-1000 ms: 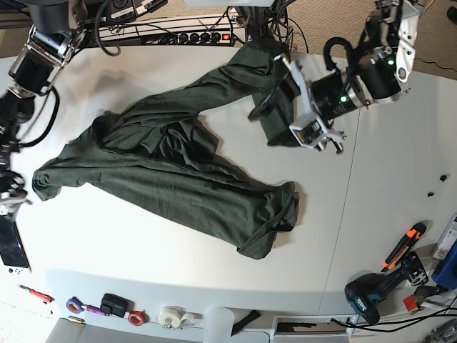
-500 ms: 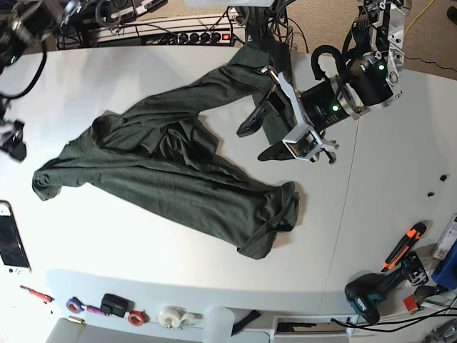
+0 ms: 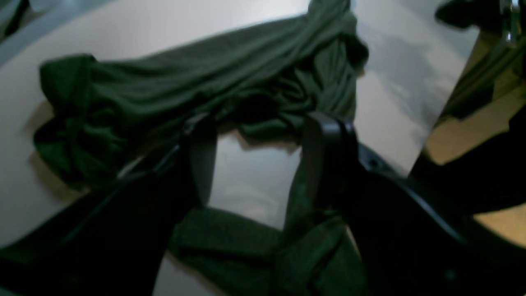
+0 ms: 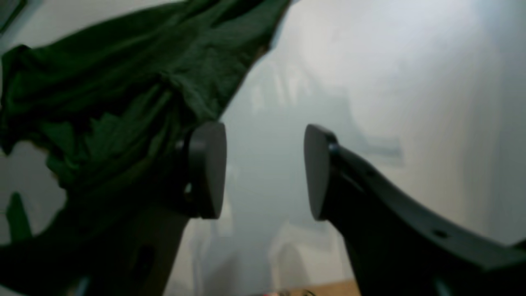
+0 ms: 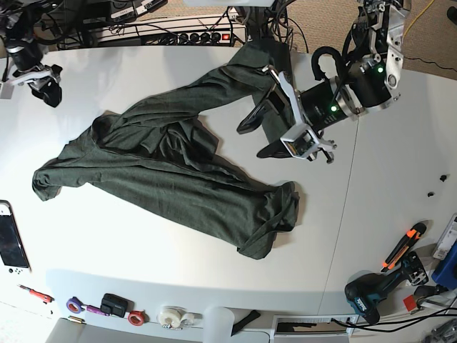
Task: Layout the t-shirt on the table in an organized manner, then fold the t-shirt properly
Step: 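Move the left gripper to the shirt's sleeve and grasp it, then grasp the shirt body with the left gripper and lift it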
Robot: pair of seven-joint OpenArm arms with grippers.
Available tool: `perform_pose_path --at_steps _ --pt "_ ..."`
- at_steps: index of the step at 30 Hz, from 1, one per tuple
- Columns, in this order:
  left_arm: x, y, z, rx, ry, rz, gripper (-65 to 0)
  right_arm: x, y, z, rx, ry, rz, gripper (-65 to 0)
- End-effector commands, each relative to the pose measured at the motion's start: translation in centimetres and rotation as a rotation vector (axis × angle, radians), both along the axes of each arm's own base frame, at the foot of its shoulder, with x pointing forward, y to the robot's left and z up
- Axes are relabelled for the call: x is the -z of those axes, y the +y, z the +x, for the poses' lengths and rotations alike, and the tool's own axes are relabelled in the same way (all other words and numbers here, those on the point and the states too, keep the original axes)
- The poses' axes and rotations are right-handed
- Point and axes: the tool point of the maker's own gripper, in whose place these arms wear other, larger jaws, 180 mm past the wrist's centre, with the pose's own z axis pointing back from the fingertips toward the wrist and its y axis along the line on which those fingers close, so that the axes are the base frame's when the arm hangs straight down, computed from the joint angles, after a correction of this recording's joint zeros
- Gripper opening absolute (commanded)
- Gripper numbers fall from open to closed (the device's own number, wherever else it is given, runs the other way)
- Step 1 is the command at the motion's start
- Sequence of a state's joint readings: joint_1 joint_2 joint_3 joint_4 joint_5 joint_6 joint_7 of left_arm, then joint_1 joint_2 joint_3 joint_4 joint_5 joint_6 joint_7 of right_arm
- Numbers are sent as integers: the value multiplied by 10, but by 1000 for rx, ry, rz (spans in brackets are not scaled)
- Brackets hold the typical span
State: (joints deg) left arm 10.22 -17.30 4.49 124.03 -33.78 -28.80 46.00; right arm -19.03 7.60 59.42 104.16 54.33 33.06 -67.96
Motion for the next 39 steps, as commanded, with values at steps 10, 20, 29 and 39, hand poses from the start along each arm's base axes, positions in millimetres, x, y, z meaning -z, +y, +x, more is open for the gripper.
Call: perform_pose_path --at_steps 10,20,29,39 --pt "43 32 77 -128 76 77 -315 11 32 42 -125 30 -88 -345" --pt "55 52 126 -198 79 95 -315 39 43 75 -109 172 -351 -345" --pt "70 58 135 -207 131 93 -315 37 30 81 -43 201 -488 -346" --pt "66 51 131 -170 132 60 -315 30 46 100 -108 153 -490 -345"
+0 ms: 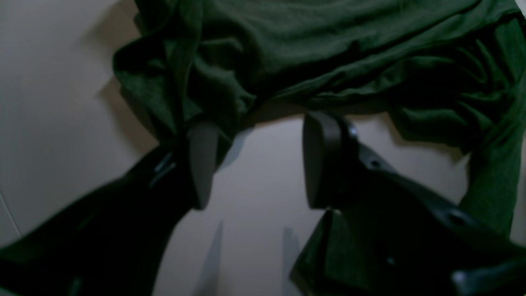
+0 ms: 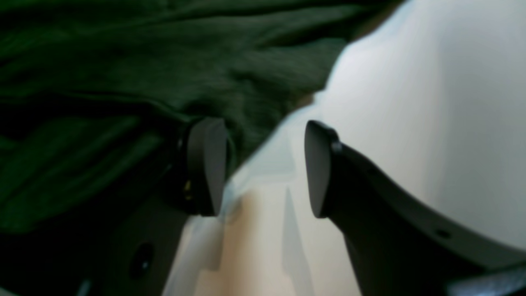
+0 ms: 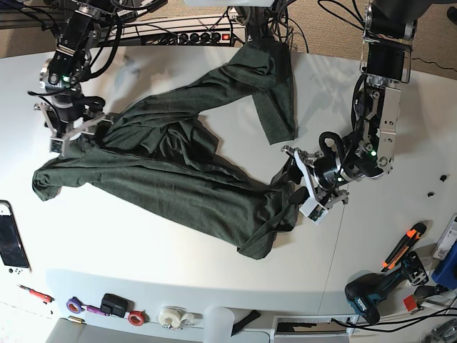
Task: Layout the t-shirt on the table in an organized manner, then fold the t-shirt properly
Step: 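Grasp the shirt body with the left gripper and lift it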
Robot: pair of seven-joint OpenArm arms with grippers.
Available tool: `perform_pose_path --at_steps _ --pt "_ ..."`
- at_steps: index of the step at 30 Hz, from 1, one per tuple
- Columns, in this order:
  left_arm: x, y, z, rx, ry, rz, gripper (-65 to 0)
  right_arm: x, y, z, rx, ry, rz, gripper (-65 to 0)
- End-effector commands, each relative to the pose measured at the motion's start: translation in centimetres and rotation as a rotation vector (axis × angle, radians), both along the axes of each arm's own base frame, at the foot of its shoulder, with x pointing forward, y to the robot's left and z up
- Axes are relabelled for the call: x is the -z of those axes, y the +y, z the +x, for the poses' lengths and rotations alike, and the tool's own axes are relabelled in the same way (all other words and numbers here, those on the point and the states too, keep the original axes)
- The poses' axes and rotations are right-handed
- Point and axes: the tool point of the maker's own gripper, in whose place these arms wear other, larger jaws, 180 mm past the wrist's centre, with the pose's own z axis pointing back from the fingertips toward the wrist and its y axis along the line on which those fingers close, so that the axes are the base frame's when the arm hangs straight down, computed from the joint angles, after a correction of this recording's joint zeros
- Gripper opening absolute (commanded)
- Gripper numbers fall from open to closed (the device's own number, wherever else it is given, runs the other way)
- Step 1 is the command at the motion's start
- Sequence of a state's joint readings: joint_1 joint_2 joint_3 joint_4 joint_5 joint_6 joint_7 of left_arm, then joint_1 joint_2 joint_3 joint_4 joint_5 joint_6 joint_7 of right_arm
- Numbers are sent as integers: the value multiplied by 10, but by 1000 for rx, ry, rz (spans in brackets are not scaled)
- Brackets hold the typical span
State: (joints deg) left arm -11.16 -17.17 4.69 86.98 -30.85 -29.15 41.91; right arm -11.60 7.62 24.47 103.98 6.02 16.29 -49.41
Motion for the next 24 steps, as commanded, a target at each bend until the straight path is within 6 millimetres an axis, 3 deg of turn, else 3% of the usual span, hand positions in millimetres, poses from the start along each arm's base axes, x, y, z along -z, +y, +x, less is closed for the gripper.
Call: perform_pose_path --at_steps 1,6,12,17,21,22,24 --pt "-20 -1 11 0 -57 -28 -315 -11 4 10 -34 -44 -13 -345" --pt "-19 -1 10 0 -56 -26 -315 -3 24 16 -98 6 -89 -345" --pt "-19 -1 10 1 -57 -27 -315 -12 4 15 8 16 -292 -345" --pt "-19 -1 10 1 -56 -28 -315 -22 -2 18 28 -26 -333 -345" --pt "-19 -1 10 1 -57 -27 -315 -5 -6 17 34 21 -322 -355" --pt "-19 -1 10 2 -56 -27 -315 4 -8 16 36 47 -315 -413" --pt "-20 -2 9 12 -59 -26 -315 22 -12 16 29 99 -302 -616"
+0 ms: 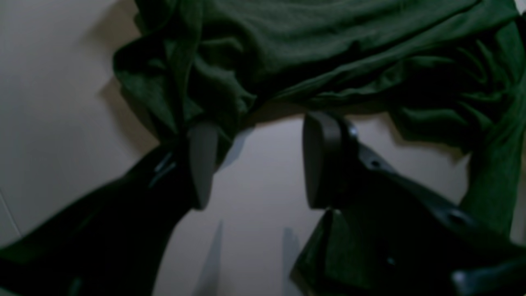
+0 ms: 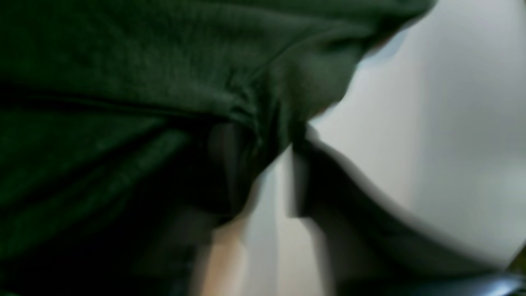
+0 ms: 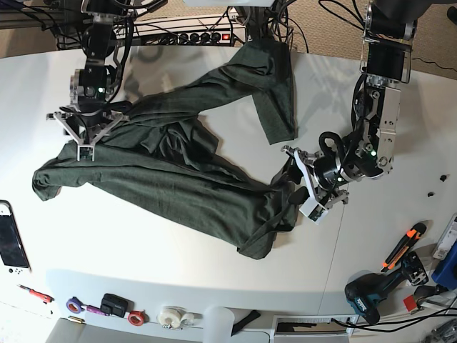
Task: Layout the t-shirt on the table in an organized manner, then fold the t-shirt properly
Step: 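Grasp the shirt body with the left gripper and lift it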
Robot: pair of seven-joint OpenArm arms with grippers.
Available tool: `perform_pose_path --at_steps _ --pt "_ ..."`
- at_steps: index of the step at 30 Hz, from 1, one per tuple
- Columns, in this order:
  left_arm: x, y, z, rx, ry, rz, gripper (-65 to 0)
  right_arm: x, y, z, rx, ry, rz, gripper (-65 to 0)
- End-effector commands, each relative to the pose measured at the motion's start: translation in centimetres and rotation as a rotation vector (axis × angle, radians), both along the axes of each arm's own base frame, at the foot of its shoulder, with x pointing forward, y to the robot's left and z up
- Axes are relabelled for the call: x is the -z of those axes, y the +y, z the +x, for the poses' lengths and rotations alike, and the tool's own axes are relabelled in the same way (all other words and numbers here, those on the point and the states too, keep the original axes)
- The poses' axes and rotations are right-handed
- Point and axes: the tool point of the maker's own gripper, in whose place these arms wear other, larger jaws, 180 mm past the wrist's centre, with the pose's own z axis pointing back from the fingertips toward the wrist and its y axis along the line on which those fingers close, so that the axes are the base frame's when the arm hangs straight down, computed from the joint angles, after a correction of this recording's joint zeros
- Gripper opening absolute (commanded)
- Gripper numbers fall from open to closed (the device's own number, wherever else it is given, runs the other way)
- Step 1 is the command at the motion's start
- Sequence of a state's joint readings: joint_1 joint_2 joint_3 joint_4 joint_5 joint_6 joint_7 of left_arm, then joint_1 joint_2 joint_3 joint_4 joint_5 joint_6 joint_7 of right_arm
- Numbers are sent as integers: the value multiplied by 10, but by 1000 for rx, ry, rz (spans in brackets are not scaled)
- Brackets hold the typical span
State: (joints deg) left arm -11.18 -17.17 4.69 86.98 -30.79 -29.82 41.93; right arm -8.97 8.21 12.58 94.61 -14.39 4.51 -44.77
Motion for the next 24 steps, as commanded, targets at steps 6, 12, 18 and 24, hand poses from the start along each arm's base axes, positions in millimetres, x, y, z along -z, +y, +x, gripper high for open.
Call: perform_pose_path --at_steps 6,12,18,24 --pt "-26 -9 6 69 -97 -45 -315 -7 -15 10 20 6 -70 -650" --pt "-23 -20 8 142 -164 64 -315 -41 -12 18 21 -64 -90 -650" --pt "-5 -52 13 213 -274 331 -315 -60 -10 22 18 -108 -102 -650" --pt "7 -72 13 247 -392 519 -315 -59 -11 20 25 -97 -100 -650"
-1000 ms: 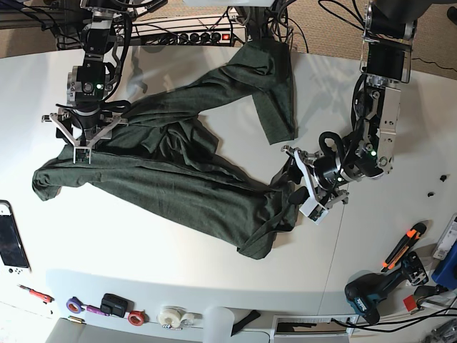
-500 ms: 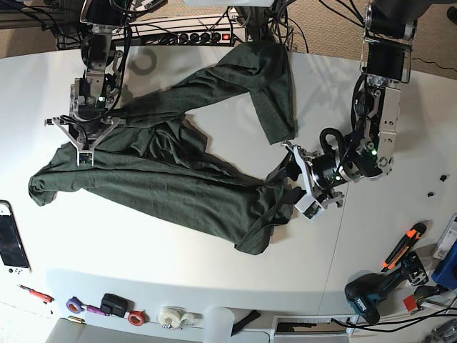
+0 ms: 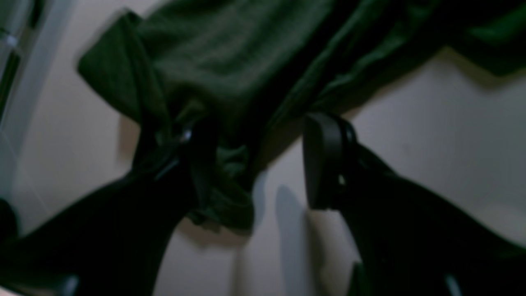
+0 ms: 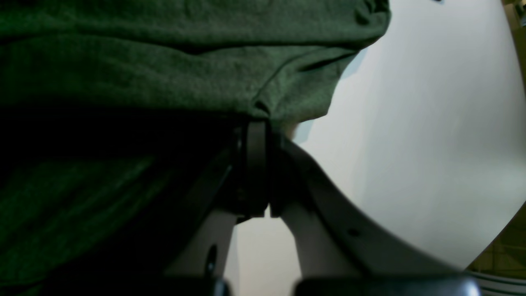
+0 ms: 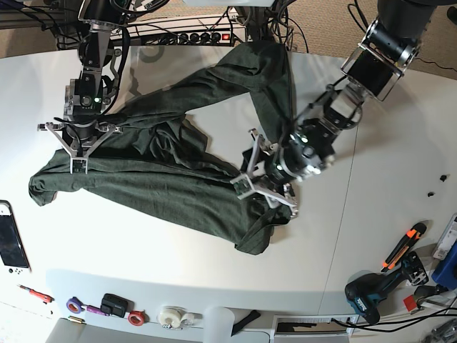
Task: Layout the t-shirt on the table in an organized manner, then fold the t-shirt properly
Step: 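Grasp the shirt body with the left gripper and lift it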
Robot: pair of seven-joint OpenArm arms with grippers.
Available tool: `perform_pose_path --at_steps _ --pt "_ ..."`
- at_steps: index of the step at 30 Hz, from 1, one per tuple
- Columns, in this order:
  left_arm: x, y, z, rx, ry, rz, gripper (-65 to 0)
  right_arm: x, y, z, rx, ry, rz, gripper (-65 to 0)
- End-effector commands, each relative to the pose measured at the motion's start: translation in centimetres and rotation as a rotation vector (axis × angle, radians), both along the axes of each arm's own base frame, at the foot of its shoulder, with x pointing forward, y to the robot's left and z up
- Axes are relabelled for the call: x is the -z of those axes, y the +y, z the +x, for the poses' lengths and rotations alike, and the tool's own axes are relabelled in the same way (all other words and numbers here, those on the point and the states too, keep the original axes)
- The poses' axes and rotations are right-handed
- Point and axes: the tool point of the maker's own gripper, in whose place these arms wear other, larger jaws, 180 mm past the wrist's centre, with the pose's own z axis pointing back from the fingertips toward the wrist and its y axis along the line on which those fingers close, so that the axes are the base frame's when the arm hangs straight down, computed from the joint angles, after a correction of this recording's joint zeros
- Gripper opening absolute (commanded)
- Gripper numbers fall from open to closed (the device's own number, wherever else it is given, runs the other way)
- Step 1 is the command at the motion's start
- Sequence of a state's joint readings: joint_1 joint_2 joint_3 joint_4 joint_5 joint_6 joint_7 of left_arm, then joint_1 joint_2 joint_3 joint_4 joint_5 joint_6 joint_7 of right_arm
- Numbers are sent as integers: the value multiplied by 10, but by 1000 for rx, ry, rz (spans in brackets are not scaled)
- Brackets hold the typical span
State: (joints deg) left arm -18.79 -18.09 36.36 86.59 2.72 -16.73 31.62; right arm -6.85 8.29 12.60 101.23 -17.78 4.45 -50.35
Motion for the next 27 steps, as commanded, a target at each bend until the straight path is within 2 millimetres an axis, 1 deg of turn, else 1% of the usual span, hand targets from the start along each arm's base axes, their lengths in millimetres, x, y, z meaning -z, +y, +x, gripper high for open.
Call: perform_pose_path --at_steps 1,3,6,9,11,12,13,14,15,16,18,22,24,27 --pt "-14 -2 13 -5 -71 -4 -315 -16 -4 8 -5 -48 -29 -650" --pt "-5 3 15 -19 -93 38 -315 -16 -4 8 -5 -48 -29 -650" --pt "13 16 20 -42 -63 87 -325 -16 -4 8 -5 -49 -29 -650" --pt "24 30 30 -70 -41 128 -375 -17 -5 8 -6 -48 -33 -650" --pt "24 35 36 -82 -42 140 -404 -18 -8 8 -7 -49 -41 -650" --pt "22 38 40 -95 -50 140 -430 -19 -8 8 -7 -49 -44 -650" --pt "20 39 43 -106 -61 138 -470 -19 -9 8 -7 -49 -46 -650" --pt "17 39 45 -115 -69 134 -528 -20 -10 8 -8 -48 -50 -650" --pt "16 39 46 -116 -72 134 -600 -21 -11 8 -8 -48 -52 -650" --pt "15 39 47 -115 -75 133 -650 -21 -12 8 -8 -48 -57 -650" --pt "12 38 48 -114 -79 129 -650 -24 -16 9 -10 -48 -68 -650" --pt "-3 34 53 -110 -89 129 -650 -34 -28 10 -14 -50 -112 -650" --pt "-15 30 56 -104 -97 125 -650 -41 -34 13 -15 -57 -134 -650" --pt "-38 24 63 -100 -132 101 -650 -51 -41 18 -8 -68 -153 -650"
